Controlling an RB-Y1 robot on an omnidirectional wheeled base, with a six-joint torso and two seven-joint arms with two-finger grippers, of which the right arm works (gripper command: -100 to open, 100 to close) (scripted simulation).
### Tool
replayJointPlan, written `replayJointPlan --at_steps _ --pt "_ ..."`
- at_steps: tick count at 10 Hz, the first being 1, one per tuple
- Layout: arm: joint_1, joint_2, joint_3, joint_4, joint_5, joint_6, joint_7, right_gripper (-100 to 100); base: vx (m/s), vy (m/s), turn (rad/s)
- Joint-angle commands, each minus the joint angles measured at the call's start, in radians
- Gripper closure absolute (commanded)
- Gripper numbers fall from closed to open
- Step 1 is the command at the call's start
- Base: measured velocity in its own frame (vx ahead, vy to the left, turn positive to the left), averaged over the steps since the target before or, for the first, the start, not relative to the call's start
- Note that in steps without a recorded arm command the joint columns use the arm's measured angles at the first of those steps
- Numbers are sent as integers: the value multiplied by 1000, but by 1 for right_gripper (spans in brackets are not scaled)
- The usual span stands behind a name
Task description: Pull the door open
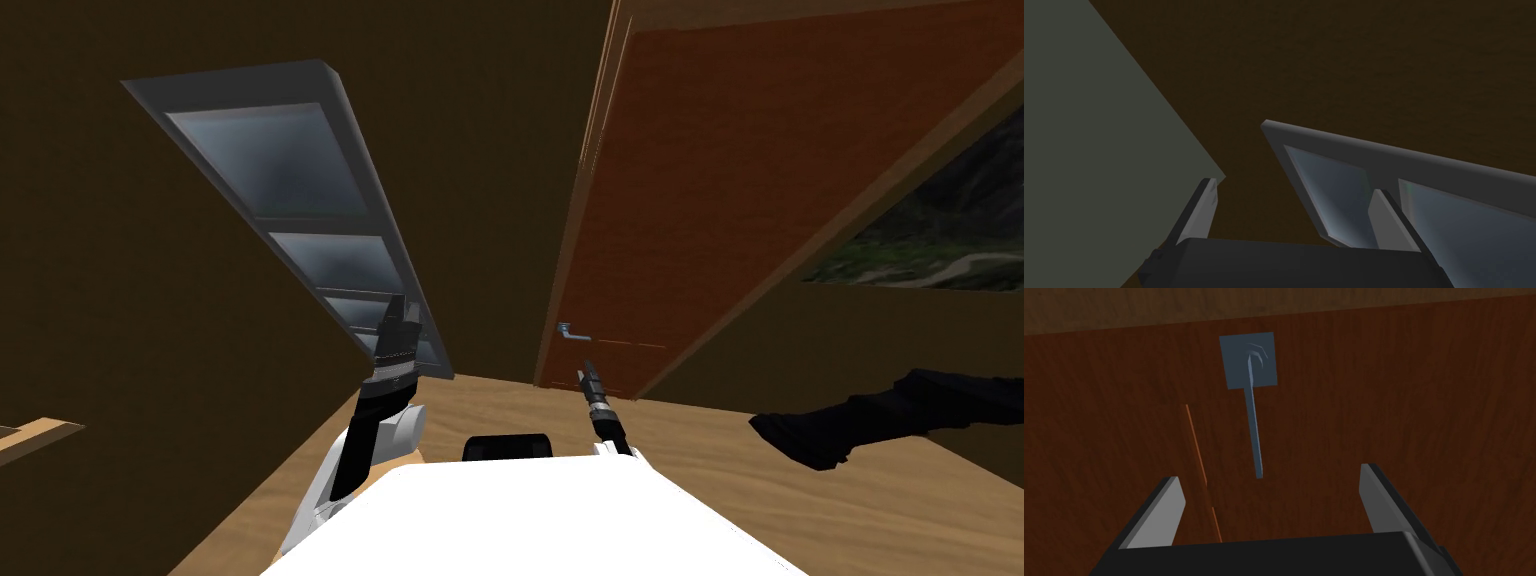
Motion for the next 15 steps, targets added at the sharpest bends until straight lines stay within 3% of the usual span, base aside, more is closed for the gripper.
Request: replayJointPlan --at_steps 1,3,6,8,9,12,14,15 --pt "-7 -6 -4 35 -4 -8 -3 -100 121 -17 28" --pt "-7 -7 -4 45 -4 -14 -4 -100 97 -35 23" --pt "-9 -33 -30 93 -22 -44 -23 -100 180 -3 118" --pt "-10 -38 -35 102 -25 -50 -26 -100 103 -9 47" --pt "-10 -55 -51 131 -36 -68 -38 -100 150 -2 187" --pt "-12 -77 -74 172 -51 -94 -54 -100 176 -3 132" --pt "-13 -78 -75 177 -52 -97 -54 -100 116 -15 49" --pt "-13 -78 -75 177 -52 -97 -54 100 -6 0 -10"
